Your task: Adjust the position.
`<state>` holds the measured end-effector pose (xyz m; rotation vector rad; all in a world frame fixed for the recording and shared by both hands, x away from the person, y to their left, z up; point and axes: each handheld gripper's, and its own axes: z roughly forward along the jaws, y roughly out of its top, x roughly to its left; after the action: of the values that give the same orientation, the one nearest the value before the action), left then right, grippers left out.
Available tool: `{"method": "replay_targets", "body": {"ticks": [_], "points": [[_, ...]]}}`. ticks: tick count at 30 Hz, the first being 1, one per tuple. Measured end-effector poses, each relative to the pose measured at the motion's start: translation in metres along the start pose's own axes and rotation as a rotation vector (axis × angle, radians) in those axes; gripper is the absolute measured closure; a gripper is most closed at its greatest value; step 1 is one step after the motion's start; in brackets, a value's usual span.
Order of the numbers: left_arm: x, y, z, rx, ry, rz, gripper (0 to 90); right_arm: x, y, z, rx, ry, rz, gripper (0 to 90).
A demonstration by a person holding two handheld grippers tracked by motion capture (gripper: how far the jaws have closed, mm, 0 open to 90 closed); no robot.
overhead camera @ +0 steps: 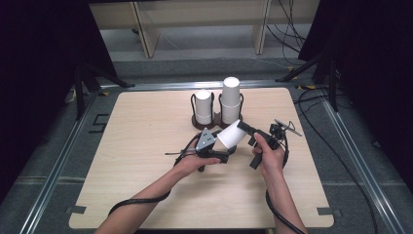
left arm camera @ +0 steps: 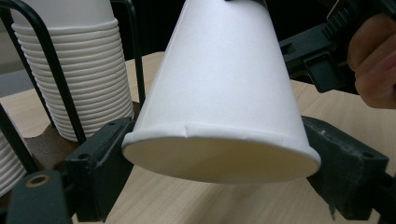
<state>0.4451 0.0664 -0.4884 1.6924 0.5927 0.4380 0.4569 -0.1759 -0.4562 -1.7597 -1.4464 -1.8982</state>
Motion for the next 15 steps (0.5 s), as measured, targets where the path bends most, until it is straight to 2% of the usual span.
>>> {"method": "replay_targets", "body": {"ticks": [7, 9, 10, 12, 15], "points": [[0.0002, 0.0012, -0.0010, 0.007, 0.001, 0.007, 15.0, 0.0000, 0.0004, -0.0003, -0.001, 0.004, 0.008, 36.2], [0.0001, 0.0017, -0.0013, 0.007, 0.001, 0.007, 15.8, -0.0001, 0.0007, -0.0009, 0.008, 0.013, 0.020, 36.0], [0.0003, 0.0022, -0.0017, 0.006, 0.002, 0.010, 16.6, 0.0013, 0.0004, -0.0009, 0.005, 0.018, 0.047, 35.8], [0.0004, 0.0023, -0.0010, -0.004, 0.000, 0.006, 17.0, 0.0007, 0.0005, -0.0005, -0.002, 0.011, 0.038, 35.6], [0.0006, 0.0024, -0.0016, 0.000, 0.000, 0.003, 17.5, 0.0011, 0.0005, -0.0002, 0.000, 0.013, 0.048, 35.5]]}}
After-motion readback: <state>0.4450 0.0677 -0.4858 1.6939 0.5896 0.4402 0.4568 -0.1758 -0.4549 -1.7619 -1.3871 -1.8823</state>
